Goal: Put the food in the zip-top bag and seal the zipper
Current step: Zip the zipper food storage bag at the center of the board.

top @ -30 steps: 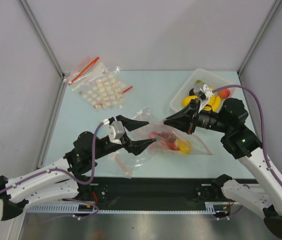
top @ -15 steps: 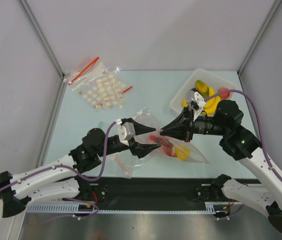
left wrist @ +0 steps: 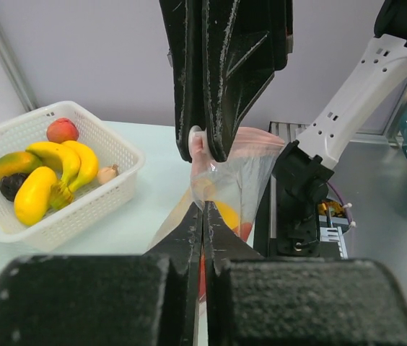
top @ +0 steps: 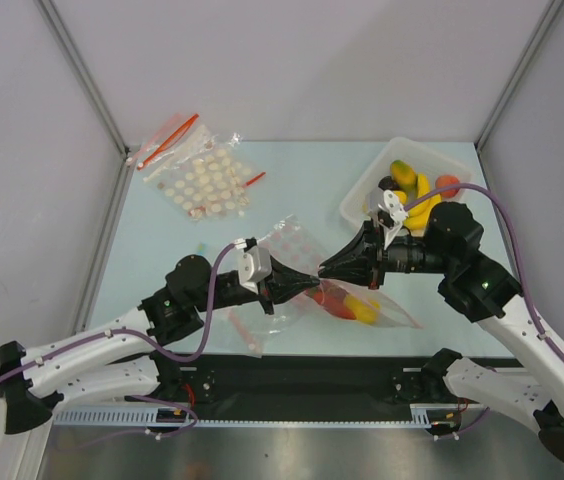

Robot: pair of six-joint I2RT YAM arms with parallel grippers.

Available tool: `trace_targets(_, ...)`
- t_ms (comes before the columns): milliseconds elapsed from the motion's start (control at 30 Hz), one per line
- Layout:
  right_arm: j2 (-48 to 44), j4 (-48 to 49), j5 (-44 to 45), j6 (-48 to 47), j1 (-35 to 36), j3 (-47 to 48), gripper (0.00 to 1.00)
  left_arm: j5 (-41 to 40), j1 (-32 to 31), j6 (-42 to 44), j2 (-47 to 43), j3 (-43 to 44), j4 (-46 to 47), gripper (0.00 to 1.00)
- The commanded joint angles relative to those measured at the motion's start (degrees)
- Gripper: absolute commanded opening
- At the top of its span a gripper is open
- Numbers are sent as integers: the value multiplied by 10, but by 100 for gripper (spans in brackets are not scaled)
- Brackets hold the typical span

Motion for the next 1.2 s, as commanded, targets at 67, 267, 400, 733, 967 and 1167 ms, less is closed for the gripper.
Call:
trace_targets(67, -10, 10, 10, -15, 8, 13, 0, 6, 0, -8, -11, 17, 28, 0)
trace_targets(267, -24, 16, 52, -19, 7, -4, 0, -42, 1, -12, -31, 1, 36, 0)
trace_targets(400, -42, 24, 78, -22, 8, -24, 0, -78, 1, -16, -44, -3, 36, 0)
trace_targets(733, -40, 61, 74, -4, 9, -68, 0, -138, 0, -18, -68, -10, 26, 0)
trace_targets(967, -35, 81, 31, 10, 9, -71, 0, -60, 1, -5, -37, 9, 7, 57)
trace_targets(1167, -41, 85, 0, 11, 9, -69, 0, -30, 0, -5, -21, 19, 1, 61)
